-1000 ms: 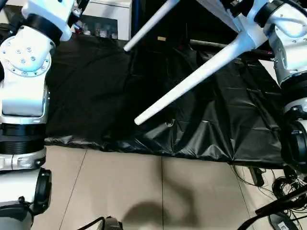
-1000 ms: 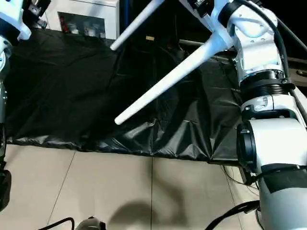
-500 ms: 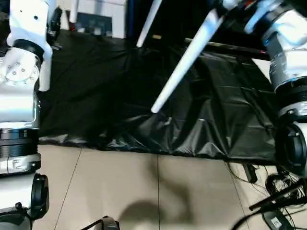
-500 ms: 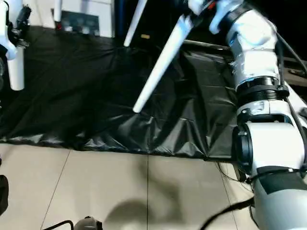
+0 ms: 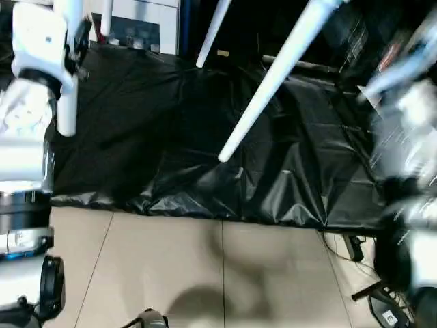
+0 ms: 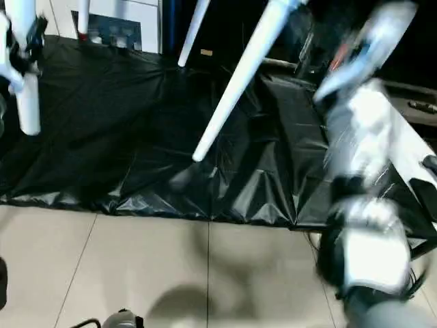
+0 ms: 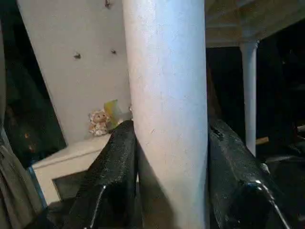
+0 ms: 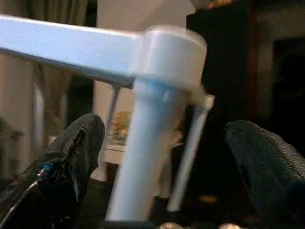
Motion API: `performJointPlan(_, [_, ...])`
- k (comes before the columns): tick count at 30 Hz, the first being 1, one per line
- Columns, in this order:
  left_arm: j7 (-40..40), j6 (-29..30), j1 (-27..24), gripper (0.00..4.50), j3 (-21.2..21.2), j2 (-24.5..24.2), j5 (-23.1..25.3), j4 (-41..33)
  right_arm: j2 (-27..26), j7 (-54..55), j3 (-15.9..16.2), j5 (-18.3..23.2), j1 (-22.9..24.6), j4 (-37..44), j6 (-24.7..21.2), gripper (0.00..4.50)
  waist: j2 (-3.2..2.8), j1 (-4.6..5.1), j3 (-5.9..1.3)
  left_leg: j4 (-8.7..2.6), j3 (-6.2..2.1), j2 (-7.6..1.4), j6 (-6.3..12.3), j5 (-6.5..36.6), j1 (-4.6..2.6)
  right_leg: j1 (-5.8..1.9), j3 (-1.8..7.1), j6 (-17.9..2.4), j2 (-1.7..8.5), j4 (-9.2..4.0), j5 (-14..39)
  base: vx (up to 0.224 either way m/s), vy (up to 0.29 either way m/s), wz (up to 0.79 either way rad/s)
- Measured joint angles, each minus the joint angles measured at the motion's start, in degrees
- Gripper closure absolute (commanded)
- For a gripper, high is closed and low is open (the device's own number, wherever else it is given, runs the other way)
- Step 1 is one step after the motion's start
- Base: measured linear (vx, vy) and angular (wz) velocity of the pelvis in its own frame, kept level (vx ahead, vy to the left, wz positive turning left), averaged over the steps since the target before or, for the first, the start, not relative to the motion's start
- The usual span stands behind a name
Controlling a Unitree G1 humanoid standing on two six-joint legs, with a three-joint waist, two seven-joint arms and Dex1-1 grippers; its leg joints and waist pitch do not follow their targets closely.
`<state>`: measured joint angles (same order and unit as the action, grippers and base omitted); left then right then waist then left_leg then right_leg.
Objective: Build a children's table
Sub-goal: Flip table
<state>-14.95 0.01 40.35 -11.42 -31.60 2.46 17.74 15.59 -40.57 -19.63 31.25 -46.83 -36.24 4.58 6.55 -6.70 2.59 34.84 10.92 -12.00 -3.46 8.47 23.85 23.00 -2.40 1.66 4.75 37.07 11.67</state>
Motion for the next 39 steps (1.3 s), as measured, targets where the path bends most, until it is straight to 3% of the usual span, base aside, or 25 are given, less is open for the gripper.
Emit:
performJointPlan(5, [-1.25, -0.60, -1.55, 2.75, 0.00, -0.66, -0.63, 0.70, -1.57, -0.01, 1.52, -1.01, 1.94, -1.98, -0.47, 0.00, 0.24, -0.05, -0.17, 0.02, -0.01, 0.04, -0.01, 0.00, -0.10, -0.13, 0.03, 0.23, 0.04, -0.05, 0.11, 0.000, 0.000, 0.00])
performJointPlan(8, [-2.31, -0.58, -2.17, 2.75, 0.04, -0.97, -0.67, 0.73, -2.80, 1.52, 2.58, -3.01, 3.17, -3.52, -0.28, 0.00, 0.38, -0.02, -0.24, -0.03, -0.03, 0.07, -0.01, 0.01, -0.50, -0.13, 0.02, 0.37, 0.07, -0.12, 0.20, 0.000, 0.000, 0.00])
performJointPlan(11, [-3.04, -1.07, -2.94, 2.75, 0.16, -1.36, -1.17, 1.65, -5.72, 4.31, 4.57, -4.80, 7.58, -2.00, -0.58, 0.00, 1.01, 0.14, -0.69, -0.21, -0.16, 0.12, -0.02, 0.02, -0.82, -0.33, 0.00, 0.50, 0.06, -0.18, 0.28, 0.000, 0.000, 0.00])
performJointPlan(17, [-3.05, -2.39, -3.76, 2.75, 0.17, -1.38, -2.25, 6.40, -8.10, 5.56, 7.71, -6.11, 12.36, 2.29, -3.33, 0.00, 1.09, 0.00, -0.74, -0.29, -0.35, 0.19, -0.02, 0.02, -0.76, -0.38, -0.09, 0.50, 0.06, -0.39, 0.28, 0.000, 0.000, 0.00])
performJointPlan(22, [-3.05, -3.26, -3.78, 2.75, 0.17, -1.45, -2.30, 9.68, -8.79, 4.92, 12.16, -7.63, 16.34, 7.24, -5.52, 0.00, 1.27, 0.01, -0.87, -0.40, -0.80, 0.18, -0.03, 0.03, -0.85, -0.87, -0.32, 0.50, -0.15, -0.92, 0.28, 0.000, 0.000, 0.00])
performJointPlan(26, [-3.04, -3.82, -3.67, 2.75, 0.19, -1.45, -2.29, 12.12, -8.63, 4.33, 17.23, -11.48, 19.16, 8.49, -8.57, 0.00, 1.25, 0.06, -0.86, -0.42, -1.04, 0.21, -0.03, 0.03, -0.85, -1.16, -0.41, 0.50, -0.24, -1.44, 0.29, 0.000, 0.000, 0.00])
performJointPlan(27, [-3.04, -3.94, -3.64, 2.18, 0.20, -1.44, -2.29, 12.55, -8.60, 4.29, 18.28, -12.39, 19.60, 8.59, -9.20, 0.00, 1.26, 0.10, -0.86, -0.42, -1.08, 0.20, -0.04, 0.03, -0.85, -1.21, -0.45, 0.50, -0.24, -1.55, 0.29, 0.000, 0.000, 0.00])
performJointPlan(31, [-4.11, -6.32, -3.66, 1.84, 4.33, -3.04, 1.79, 14.26, -8.31, 5.26, 21.46, -15.83, 20.37, 8.92, -11.68, 0.00, 0.66, 0.21, -0.55, -0.61, -1.19, 0.39, -0.03, 0.04, -0.84, -1.30, -0.65, 0.50, -0.06, -2.30, 0.31, 0.000, 0.000, 0.00])
performJointPlan(35, [-5.62, -6.57, -3.95, 1.52, 6.52, -3.04, 3.73, 15.14, -8.12, 5.77, 21.93, -16.33, 20.39, 9.47, -12.68, 0.00, 0.09, 0.66, -0.29, -0.68, -1.29, 0.68, -0.03, 0.06, -0.85, -1.33, -1.45, 0.49, 0.67, -2.64, 0.33, -0.041, 0.026, -0.02])
performJointPlan(37, [-6.27, -5.96, -6.21, 1.38, 7.63, -2.84, 4.23, 16.35, -8.05, 5.82, 22.49, -16.81, 21.05, 10.81, -12.99, 0.00, -0.49, 1.27, 0.10, -1.33, -1.45, 0.65, -0.03, 0.06, -0.82, -1.37, -1.95, 0.17, 0.67, -3.28, 0.99, -0.066, 0.033, -0.11])
performJointPlan(39, [-7.12, -5.34, -8.81, 1.30, 8.10, -2.66, 4.11, 15.88, -7.61, 6.00, 22.69, -17.37, 22.87, 12.00, -13.33, 0.00, -0.36, 1.47, 0.35, -2.70, -0.85, 0.53, -0.04, 0.05, -0.62, -1.24, -2.60, -1.90, 0.66, -2.13, 3.36, -0.082, 0.005, 0.01])
